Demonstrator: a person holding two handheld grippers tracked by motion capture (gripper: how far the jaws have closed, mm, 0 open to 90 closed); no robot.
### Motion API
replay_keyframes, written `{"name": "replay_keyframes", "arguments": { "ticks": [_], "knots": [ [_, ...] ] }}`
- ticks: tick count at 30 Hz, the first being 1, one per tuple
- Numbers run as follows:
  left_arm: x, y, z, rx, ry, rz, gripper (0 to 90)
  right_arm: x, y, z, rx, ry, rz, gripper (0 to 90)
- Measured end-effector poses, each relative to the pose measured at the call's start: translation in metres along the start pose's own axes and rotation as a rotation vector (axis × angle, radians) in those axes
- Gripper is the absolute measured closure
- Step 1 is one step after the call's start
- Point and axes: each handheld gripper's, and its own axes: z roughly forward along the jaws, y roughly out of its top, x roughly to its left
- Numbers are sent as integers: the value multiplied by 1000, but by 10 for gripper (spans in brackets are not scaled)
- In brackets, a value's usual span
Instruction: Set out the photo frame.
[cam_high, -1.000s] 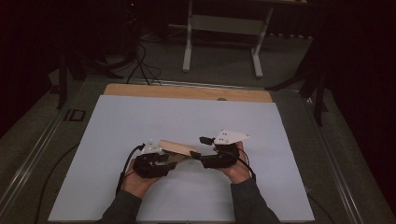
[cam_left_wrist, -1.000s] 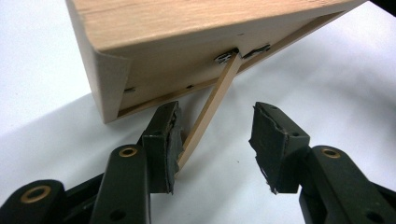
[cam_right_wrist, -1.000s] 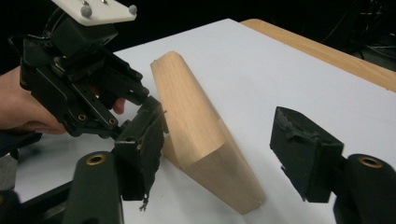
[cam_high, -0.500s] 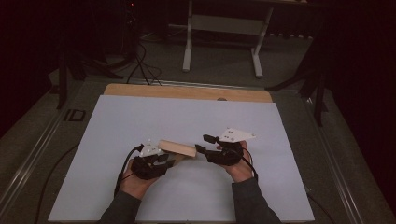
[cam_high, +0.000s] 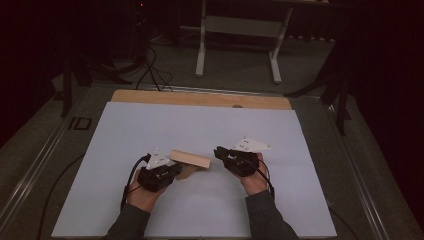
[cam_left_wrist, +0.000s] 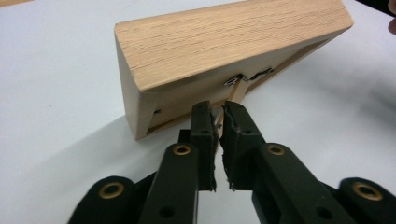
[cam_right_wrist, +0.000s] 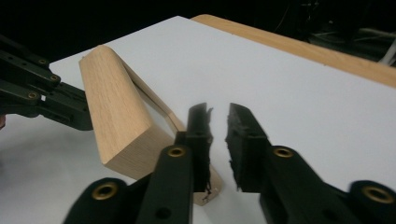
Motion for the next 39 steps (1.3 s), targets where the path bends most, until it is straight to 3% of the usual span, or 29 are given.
{"name": "replay_keyframes", "arguments": {
  "ticks": [5,11,39],
  "knots": [
    [1,0,2,5,7,-3,892,2,-7,11,34,2,8,867],
    [4,1,2,5,14,-10,894,5,-10,20,54,7,5,875],
    [7,7,8,12,21,-8,895,6,-13,22,60,27,11,875]
  ]
}}
